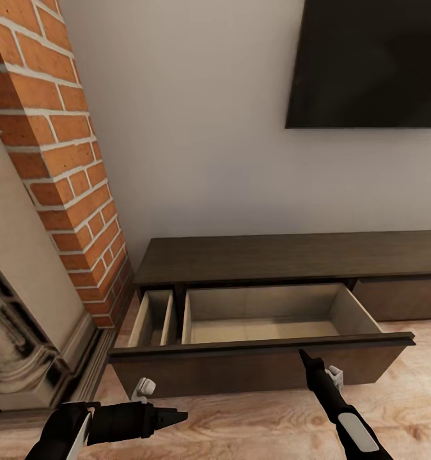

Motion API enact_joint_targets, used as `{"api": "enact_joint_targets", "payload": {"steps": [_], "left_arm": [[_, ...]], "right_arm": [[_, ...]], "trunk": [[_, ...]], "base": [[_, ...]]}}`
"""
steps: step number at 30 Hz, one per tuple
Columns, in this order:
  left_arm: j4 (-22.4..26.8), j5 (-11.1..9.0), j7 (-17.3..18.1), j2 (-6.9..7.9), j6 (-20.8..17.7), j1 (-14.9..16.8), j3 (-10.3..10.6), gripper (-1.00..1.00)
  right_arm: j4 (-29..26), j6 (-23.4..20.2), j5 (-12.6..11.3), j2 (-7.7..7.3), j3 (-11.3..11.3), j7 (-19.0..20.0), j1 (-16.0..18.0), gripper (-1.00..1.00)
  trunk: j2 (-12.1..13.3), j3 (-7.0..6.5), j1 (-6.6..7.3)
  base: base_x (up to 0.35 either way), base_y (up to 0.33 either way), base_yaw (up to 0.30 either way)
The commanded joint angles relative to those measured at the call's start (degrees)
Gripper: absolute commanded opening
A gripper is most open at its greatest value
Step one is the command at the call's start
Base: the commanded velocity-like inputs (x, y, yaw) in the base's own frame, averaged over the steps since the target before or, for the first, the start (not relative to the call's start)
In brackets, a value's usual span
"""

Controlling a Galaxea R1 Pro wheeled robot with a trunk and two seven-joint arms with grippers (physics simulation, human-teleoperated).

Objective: Place each of the two pumpkins and all three candles from the living room inside a cabinet in the living room (use any cabinet), then make sure every cabinet is closed, and position the cauldron so it is next to a table in the living room.

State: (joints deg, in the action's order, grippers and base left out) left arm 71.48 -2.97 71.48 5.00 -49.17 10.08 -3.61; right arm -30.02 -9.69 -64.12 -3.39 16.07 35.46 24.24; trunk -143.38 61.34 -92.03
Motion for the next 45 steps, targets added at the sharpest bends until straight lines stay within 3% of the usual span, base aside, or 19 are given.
{"api": "enact_joint_targets", "payload": {"steps": [1, 28, 29, 45], "left_arm": [[0.0, -0.2, 0.1, 0.01, -0.6, 0.0, 0.0, 1.0], [0.0, -0.3, 0.1, 0.01, -0.6, 0.0, 0.0, 1.0], [0.0, -0.3, 0.1, 0.01, -0.5, 0.0, 0.0, 1.0], [0.0, -0.2, 0.1, 0.01, -0.5, 0.0, 0.0, 1.0]], "right_arm": [[0.0, -0.9, -0.3, 0.05, -1.4, 1.6, 0.0, -1.0], [0.0, -0.9, -0.2, 0.05, -1.5, 1.6, 0.0, -1.0], [0.0, -0.9, -0.1, 0.05, -1.5, 1.6, 0.0, 1.0], [0.1, -0.9, -0.2, 0.05, -1.4, 1.6, 0.0, 1.0]], "trunk": [[0.0, 0.05, 0.02], [0.0, 0.05, 0.02], [0.0, 0.05, 0.02], [0.0, 0.05, 0.02]], "base": [[-0.001, 0.0, 0.0], [-0.022, 0.0, 0.0], [0.0, 0.0, 0.0], [-0.017, 0.0, 0.0]]}}
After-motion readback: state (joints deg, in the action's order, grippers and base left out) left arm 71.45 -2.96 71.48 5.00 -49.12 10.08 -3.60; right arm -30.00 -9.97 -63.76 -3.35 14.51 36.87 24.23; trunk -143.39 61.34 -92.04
